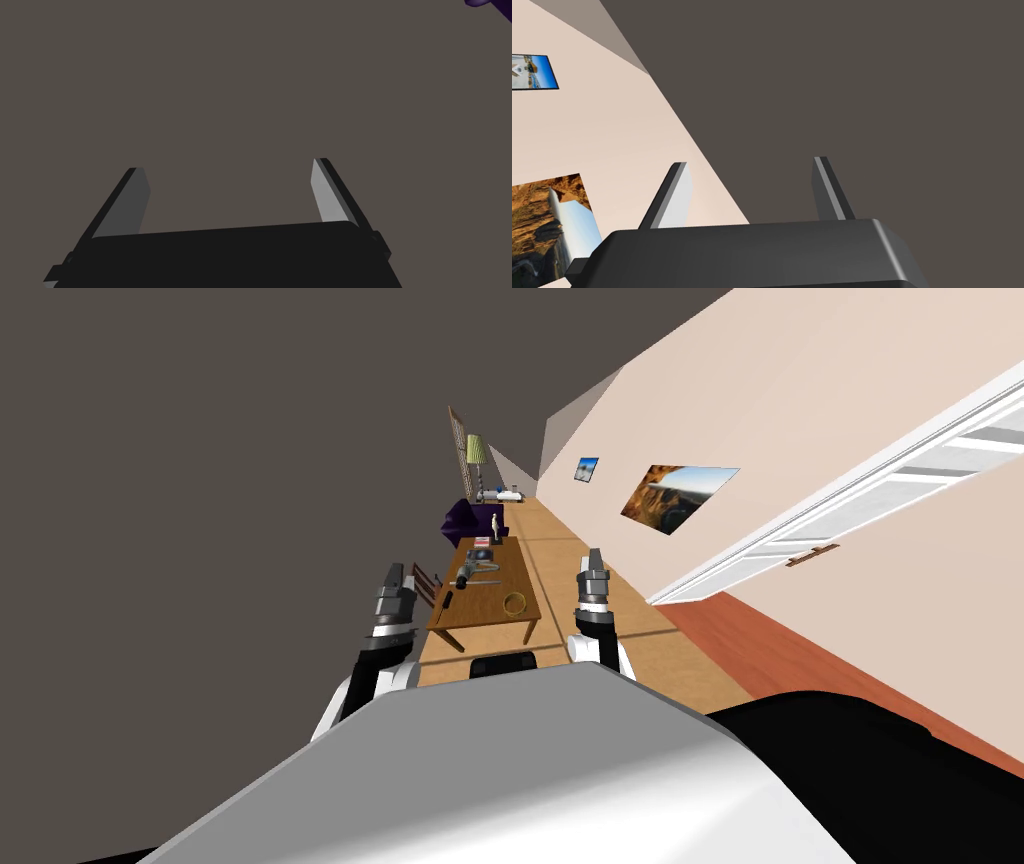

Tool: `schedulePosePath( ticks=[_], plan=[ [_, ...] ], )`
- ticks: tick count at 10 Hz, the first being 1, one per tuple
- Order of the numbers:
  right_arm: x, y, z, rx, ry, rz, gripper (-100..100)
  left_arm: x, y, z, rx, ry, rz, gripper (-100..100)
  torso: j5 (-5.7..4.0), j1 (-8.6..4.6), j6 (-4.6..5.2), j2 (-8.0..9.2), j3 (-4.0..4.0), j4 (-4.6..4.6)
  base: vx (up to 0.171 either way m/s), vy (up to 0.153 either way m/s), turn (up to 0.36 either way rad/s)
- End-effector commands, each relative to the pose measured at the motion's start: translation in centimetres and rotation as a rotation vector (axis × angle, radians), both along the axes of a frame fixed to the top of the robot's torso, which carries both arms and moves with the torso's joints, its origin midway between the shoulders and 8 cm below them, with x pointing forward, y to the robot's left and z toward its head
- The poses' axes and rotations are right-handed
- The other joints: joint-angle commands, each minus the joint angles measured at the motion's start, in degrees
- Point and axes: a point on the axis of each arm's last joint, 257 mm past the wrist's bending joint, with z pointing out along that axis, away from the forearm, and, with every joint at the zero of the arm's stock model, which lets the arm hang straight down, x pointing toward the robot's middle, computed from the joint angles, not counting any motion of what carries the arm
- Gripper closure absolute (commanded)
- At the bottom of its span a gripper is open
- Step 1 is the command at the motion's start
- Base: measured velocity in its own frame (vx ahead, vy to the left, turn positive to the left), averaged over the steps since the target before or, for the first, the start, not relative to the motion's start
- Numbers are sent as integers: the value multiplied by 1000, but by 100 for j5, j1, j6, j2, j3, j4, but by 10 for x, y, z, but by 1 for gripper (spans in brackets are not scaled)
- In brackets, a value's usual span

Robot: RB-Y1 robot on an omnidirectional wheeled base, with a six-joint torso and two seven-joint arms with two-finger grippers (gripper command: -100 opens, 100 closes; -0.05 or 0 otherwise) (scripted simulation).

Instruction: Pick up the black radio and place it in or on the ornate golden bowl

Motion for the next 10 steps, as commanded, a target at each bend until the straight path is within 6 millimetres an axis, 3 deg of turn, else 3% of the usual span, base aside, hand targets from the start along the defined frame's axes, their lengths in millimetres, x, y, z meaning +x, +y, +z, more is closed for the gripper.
schedulePosePath(
  ticks=[1,3,4,8,9,10],
  plan=[
    [0,0,0,0,0,0,0,4,0,-22,25,58,-7,-100,0,0,0,0,0,0,-77,-1,-181],
    [0,0,0,0,0,0,0,11,1,-64,72,168,-17,-100,-2,-7,2,7,4,1,-104,8,-143],
    [0,0,0,0,0,0,0,11,1,-64,72,168,-17,-100,-2,-5,2,14,7,2,-84,20,-61],
    [0,0,0,0,0,0,0,13,11,-158,175,410,-31,-100,-2,-6,2,18,10,3,-112,0,-196],
    [0,0,0,0,0,0,0,13,11,-160,175,412,-30,-100,-2,-7,2,25,14,5,-87,7,-59],
    [0,0,0,0,0,0,0,10,16,-185,202,476,-33,-100,-1,-3,-1,10,7,3,-59,8,-118]
  ],
)
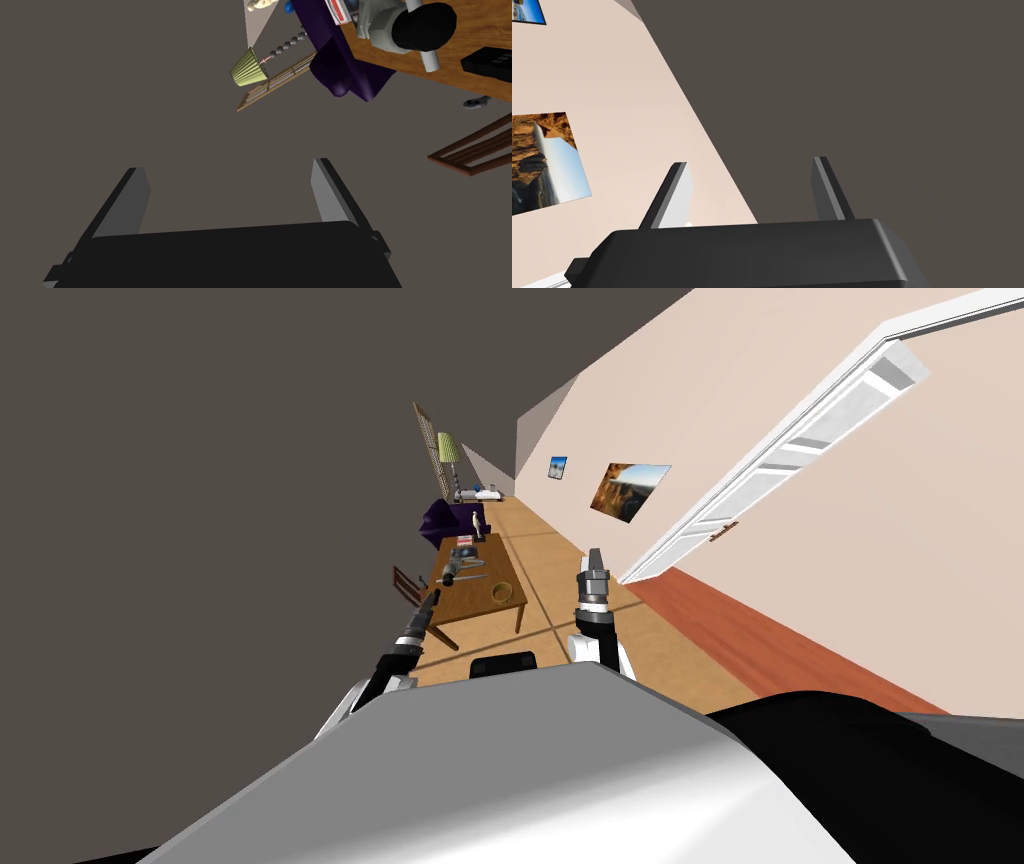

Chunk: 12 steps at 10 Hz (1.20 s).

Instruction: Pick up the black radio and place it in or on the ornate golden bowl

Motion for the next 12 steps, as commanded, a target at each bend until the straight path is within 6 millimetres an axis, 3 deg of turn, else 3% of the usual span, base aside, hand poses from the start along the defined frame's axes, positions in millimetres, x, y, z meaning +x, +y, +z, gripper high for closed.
schedulePosePath(
  ticks=[1,3,4,6,7,10,11,12],
  plan=[
    [0,0,0,0,0,0,0,-8,11,-38,43,98,-2,-100,0,0,0,0,0,0,-83,3,-236],
    [0,0,0,0,0,0,0,-21,25,-86,97,225,-4,-100,0,2,0,8,4,1,-93,9,-264],
    [0,0,0,0,0,0,0,-21,25,-88,97,229,-3,-100,1,4,-2,9,5,2,-65,6,-64],
    [0,0,0,0,0,0,0,-39,44,-134,150,357,-1,-100,1,6,-1,-7,-4,-1,-50,18,-226],
    [0,0,0,0,0,0,0,-39,44,-134,150,357,0,-100,2,11,0,-8,-5,-2,-43,18,-100],
    [0,0,0,0,0,0,0,-71,78,-194,222,540,11,-100,1,9,-1,-13,-8,-3,-39,17,-237],
    [0,0,0,0,0,0,0,-72,79,-196,223,545,13,-100,2,13,-1,-13,-7,-2,-22,29,-89],
    [0,0,0,0,0,0,0,-83,92,-212,245,599,19,-100,2,14,-5,-20,-11,-3,-5,27,-224]
  ],
)
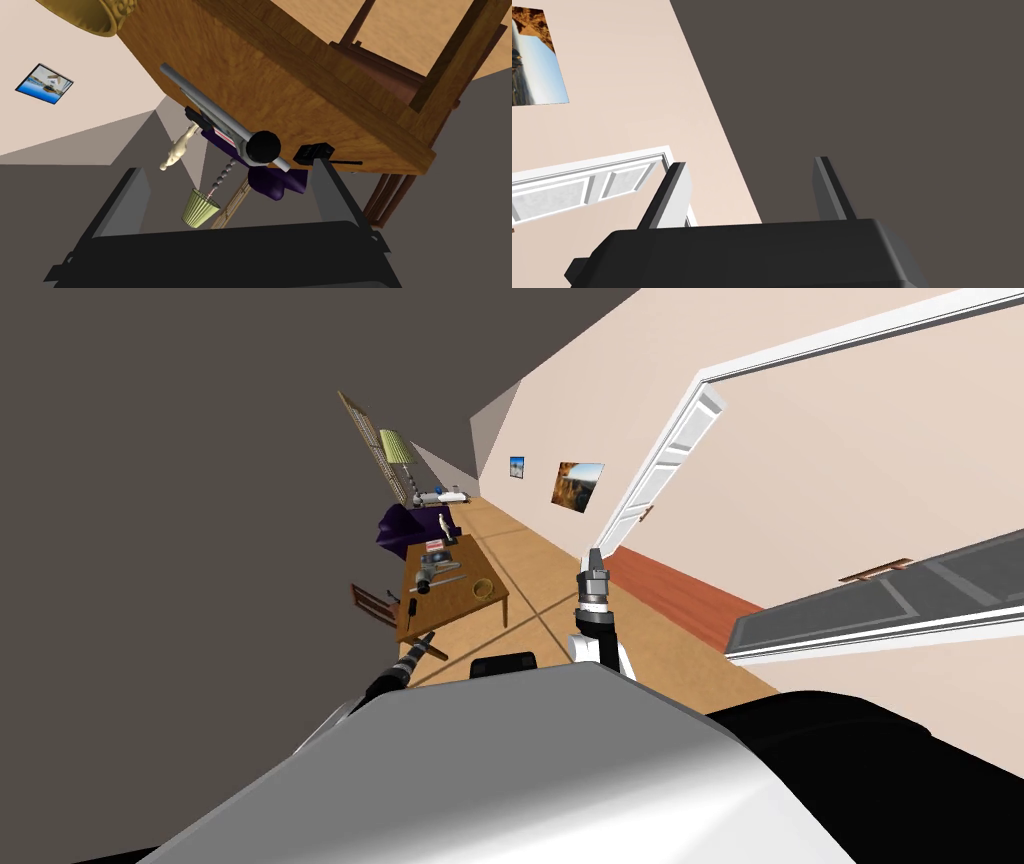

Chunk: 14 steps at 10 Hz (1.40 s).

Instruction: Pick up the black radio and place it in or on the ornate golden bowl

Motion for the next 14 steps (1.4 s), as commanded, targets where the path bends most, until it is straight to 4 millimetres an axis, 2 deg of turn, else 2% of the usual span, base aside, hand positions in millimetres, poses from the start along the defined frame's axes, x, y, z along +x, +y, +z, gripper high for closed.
schedulePosePath(
  ticks=[1,2,4,5,7,8,10,11,14],
  plan=[
    [0,0,0,0,0,0,0,-18,20,-23,34,81,12,-100,0,0,0,0,0,0,3,42,-279],
    [0,0,0,0,0,0,0,-20,23,-26,37,89,16,-100,1,6,-2,-4,-2,-1,5,34,-78],
    [0,0,0,0,0,0,0,-45,53,-53,80,194,43,-100,0,1,-1,-9,-5,-2,19,35,-238],
    [0,0,0,0,0,0,0,-45,53,-53,80,194,43,-100,1,7,0,-16,-9,-3,21,42,-114],
    [0,0,0,0,0,0,0,-66,80,-72,114,279,73,-100,0,3,-2,-13,-8,-3,22,39,-271],
    [0,0,0,0,0,0,0,-69,83,-74,118,287,77,-100,1,7,0,-17,-10,-3,26,48,-108],
    [0,0,0,0,0,0,0,-91,112,-90,150,368,118,-100,1,6,-2,-22,-13,-4,48,48,-275],
    [0,0,0,0,0,0,0,-91,112,-90,150,368,118,-100,2,11,0,-29,-16,-6,45,60,-73],
    [0,0,0,0,0,0,0,-121,152,-104,194,467,184,-100,3,17,-2,-30,-17,-6,51,74,-222]
  ],
)
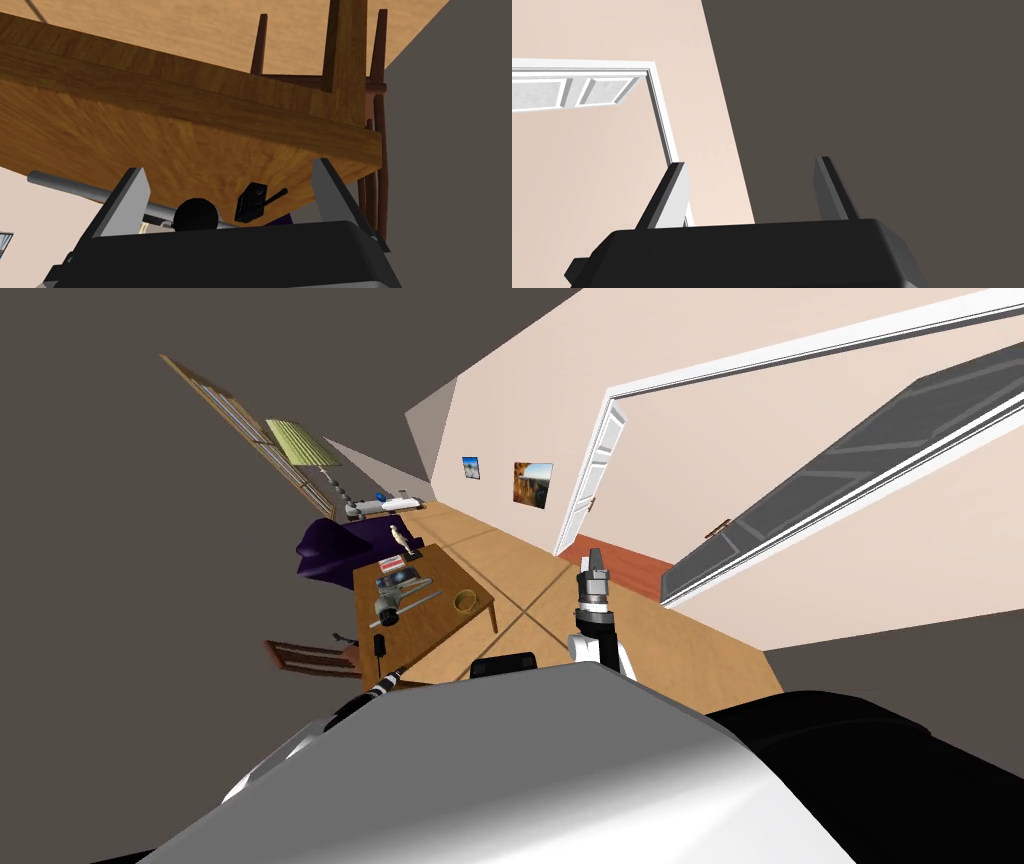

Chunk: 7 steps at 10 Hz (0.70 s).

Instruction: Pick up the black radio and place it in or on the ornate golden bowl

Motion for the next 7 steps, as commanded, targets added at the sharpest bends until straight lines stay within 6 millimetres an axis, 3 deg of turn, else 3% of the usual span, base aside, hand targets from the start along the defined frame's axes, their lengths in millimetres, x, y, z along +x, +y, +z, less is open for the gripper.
schedulePosePath(
  ticks=[1,3,4,7],
  plan=[
    [0,0,0,0,0,0,0,-16,20,-6,27,47,37,-100,0,0,0,0,0,0,74,85,-270],
    [0,0,0,0,0,0,0,-32,45,-8,59,93,76,-100,-1,1,0,-10,-6,-2,74,91,-264],
    [0,0,0,0,0,0,0,-32,45,-8,59,93,76,-100,0,-4,-1,-10,-5,-2,35,51,-81],
    [0,0,0,0,0,0,0,-52,83,-5,114,151,131,-100,-4,-21,-2,1,0,0,44,60,-203]
  ],
)
